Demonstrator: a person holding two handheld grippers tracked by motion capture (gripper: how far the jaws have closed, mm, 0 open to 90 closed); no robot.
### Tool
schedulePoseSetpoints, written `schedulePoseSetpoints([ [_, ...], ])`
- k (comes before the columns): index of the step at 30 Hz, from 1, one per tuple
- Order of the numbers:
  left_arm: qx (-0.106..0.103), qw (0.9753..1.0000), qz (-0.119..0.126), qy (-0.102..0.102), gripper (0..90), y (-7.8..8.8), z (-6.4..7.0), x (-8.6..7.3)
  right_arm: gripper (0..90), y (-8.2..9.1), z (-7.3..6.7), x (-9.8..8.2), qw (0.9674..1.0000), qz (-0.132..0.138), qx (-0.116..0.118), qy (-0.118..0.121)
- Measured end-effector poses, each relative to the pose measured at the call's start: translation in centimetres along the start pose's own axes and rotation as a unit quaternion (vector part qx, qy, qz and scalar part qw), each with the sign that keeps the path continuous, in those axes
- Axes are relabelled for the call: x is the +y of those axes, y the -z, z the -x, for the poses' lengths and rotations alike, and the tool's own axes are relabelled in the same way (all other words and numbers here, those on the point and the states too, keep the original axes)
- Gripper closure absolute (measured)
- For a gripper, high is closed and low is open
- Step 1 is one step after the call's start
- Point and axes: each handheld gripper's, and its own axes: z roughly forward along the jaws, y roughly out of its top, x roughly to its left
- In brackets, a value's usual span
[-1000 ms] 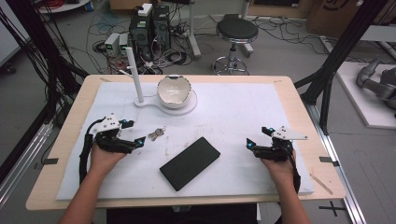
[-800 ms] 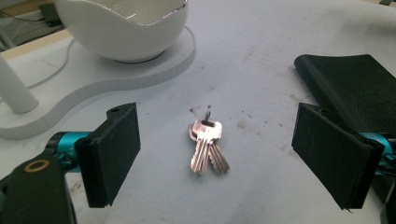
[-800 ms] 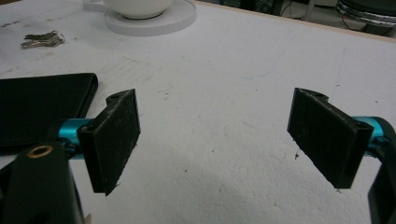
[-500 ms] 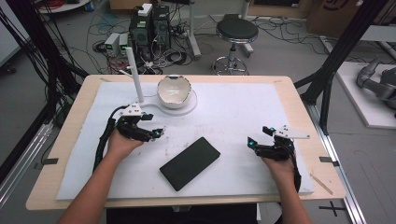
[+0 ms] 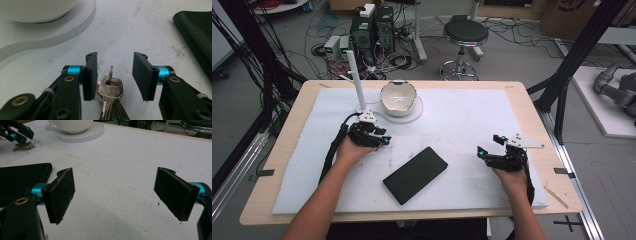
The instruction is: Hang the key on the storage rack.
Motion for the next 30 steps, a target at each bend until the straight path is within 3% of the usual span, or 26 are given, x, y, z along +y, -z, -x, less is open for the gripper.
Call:
schedulePoseSetpoints([
  [4, 0.004, 1.0, -0.004, -0.006, 69.6, -0.1, 0.2, 0.1, 17.3, 0.1, 0.0, 0.0, 1.0, -0.001, 0.0, -0.002],
  [9, 0.008, 0.9999, -0.01, -0.01, 74.8, -0.3, 0.2, 0.1, 17.3, 0.1, 0.0, 0.0, 1.0, 0.002, -0.001, -0.003],
  [14, 0.017, 0.9997, -0.015, -0.013, 86.9, -0.3, 0.3, 0.1, 17.3, 0.1, 0.0, 0.0, 1.0, 0.001, -0.002, -0.003],
  [18, 0.027, 0.9994, -0.017, -0.013, 87.6, -0.2, 0.4, 0.2, 17.3, 0.1, 0.0, 0.0, 1.0, 0.001, -0.002, -0.001],
  [22, 0.023, 0.9997, 0.004, -0.01, 87.9, 0.8, 0.5, 0.5, 17.3, 0.2, 0.1, 0.0, 1.0, 0.0, -0.002, -0.005],
  [27, 0.017, 0.9988, 0.046, -0.008, 88.0, 3.3, 0.7, 1.2, 17.3, 0.1, 0.0, 0.0, 1.0, -0.002, 0.0, -0.004],
  [30, 0.02, 0.9983, 0.052, -0.014, 88.1, 4.7, 0.9, 1.9, 17.3, 0.0, 0.0, 0.0, 1.0, -0.003, 0.002, -0.001],
])
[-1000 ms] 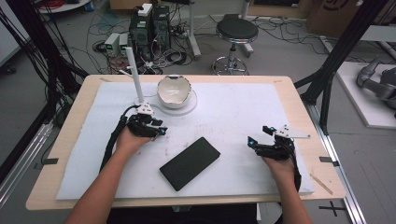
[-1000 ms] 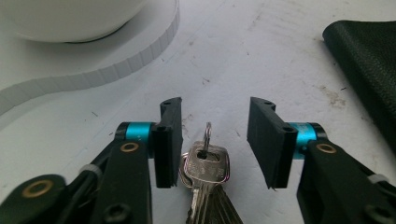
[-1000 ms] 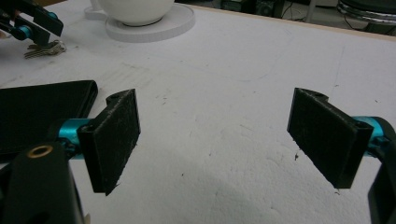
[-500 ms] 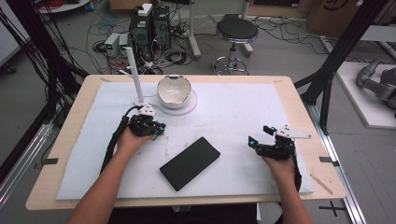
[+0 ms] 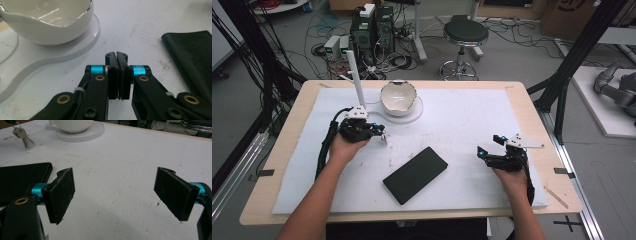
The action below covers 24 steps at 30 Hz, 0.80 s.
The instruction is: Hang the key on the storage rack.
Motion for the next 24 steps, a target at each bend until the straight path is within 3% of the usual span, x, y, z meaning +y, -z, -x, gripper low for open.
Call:
schedulePoseSetpoints([
  [6, 0.014, 0.9998, 0.012, -0.012, 88.1, 2.8, 0.0, 2.4, 17.3, 0.0, -0.2, 0.0, 1.0, 0.001, 0.0, 0.002],
  [10, 0.029, 0.9992, 0.028, -0.005, 88.1, 4.8, -0.7, 3.8, 17.3, 0.0, -0.3, 0.1, 1.0, 0.0, 0.002, 0.001],
  [18, 0.06, 0.9971, 0.047, -0.008, 88.2, 8.0, -2.8, 6.8, 17.3, -0.2, -0.3, 0.0, 1.0, -0.002, 0.003, 0.002],
  [24, 0.095, 0.9941, 0.053, 0.005, 88.1, 9.1, -4.8, 8.4, 17.3, -0.2, -0.4, 0.0, 1.0, 0.0, 0.003, 0.001],
])
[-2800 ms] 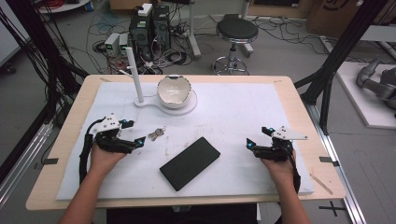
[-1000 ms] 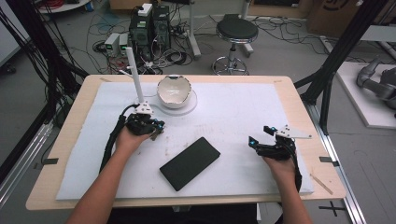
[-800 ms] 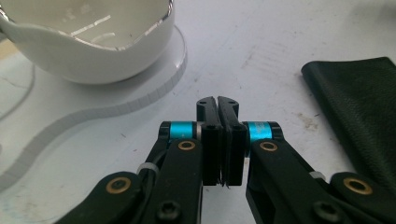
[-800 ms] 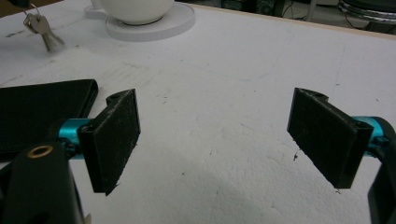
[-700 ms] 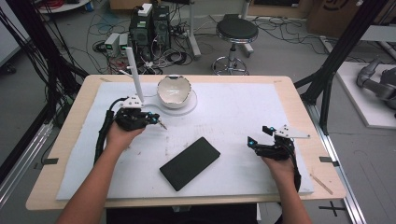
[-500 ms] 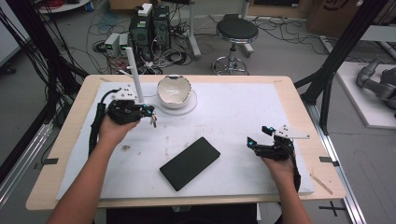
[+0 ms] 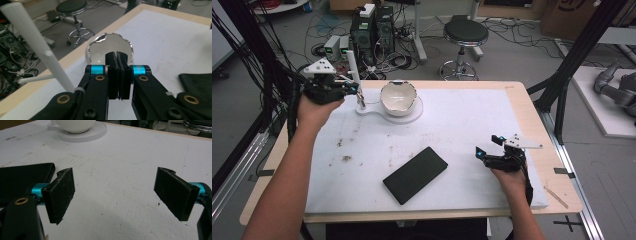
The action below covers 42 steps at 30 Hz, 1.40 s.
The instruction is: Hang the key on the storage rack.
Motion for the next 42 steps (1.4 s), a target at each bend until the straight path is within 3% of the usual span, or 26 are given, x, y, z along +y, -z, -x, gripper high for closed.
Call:
schedulePoseSetpoints([
  [9, 0.048, 0.9988, -0.004, 0.004, 88.1, 0.5, -2.4, 2.1, 17.3, 0.0, 0.0, 0.0, 1.0, -0.001, -0.001, -0.002],
  [13, 0.059, 0.9981, -0.004, 0.014, 88.1, 0.6, -3.5, 2.3, 17.3, 0.0, 0.0, 0.0, 1.0, -0.002, 0.0, -0.003],
  [16, 0.058, 0.998, -0.002, 0.026, 88.1, 0.4, -4.0, 2.0, 17.3, 0.0, 0.1, 0.0, 1.0, -0.002, 0.0, -0.003],
  [21, 0.049, 0.9984, -0.003, 0.03, 88.1, -0.4, -4.3, 1.7, 17.3, 0.0, 0.1, -0.1, 1.0, -0.003, -0.001, -0.004],
  [32, 0.068, 0.9967, -0.011, 0.042, 88.2, -1.4, -5.2, 1.3, 17.3, 0.2, 0.2, -0.1, 1.0, 0.001, -0.005, -0.003],
  [42, 0.065, 0.9962, -0.017, 0.055, 87.1, -1.8, -5.6, 0.9, 17.3, 0.3, 0.2, -0.2, 1.0, 0.0, -0.004, -0.005],
])
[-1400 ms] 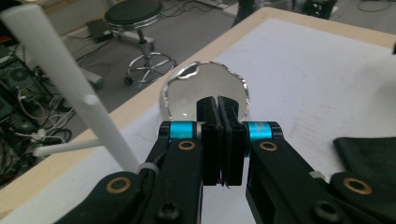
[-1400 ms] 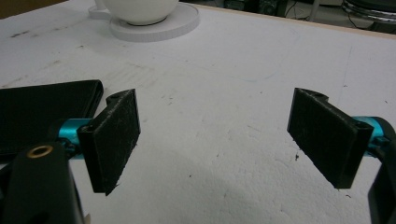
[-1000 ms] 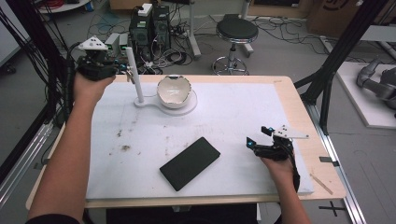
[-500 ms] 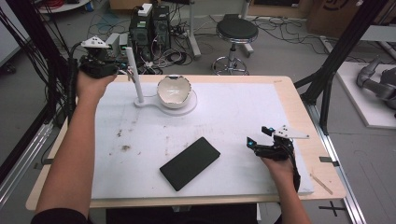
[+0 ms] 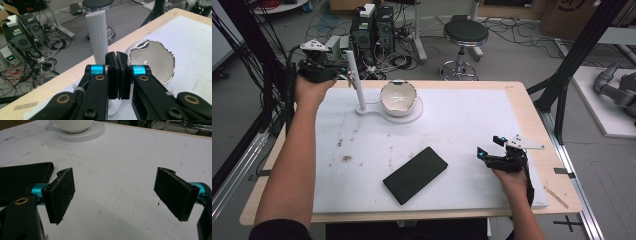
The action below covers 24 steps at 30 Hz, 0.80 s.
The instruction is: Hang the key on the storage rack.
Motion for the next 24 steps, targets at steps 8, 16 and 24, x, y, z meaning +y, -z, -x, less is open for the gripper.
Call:
schedulePoseSetpoints([
  [8, 0.005, 0.9999, 0.002, 0.015, 64.3, 1.3, 0.0, -0.7, 17.3, 0.0, -0.1, 0.0, 1.0, -0.001, 0.002, 0.002],
  [16, -0.04, 0.9988, 0.006, 0.027, 47.9, 2.5, 0.8, -3.2, 17.3, 0.0, 0.0, -0.1, 1.0, -0.001, 0.002, 0.001],
  [24, -0.093, 0.9949, 0.009, 0.039, 34.7, 2.7, 2.6, -7.3, 17.3, 0.0, 0.0, -0.1, 1.0, -0.003, 0.001, -0.001],
])
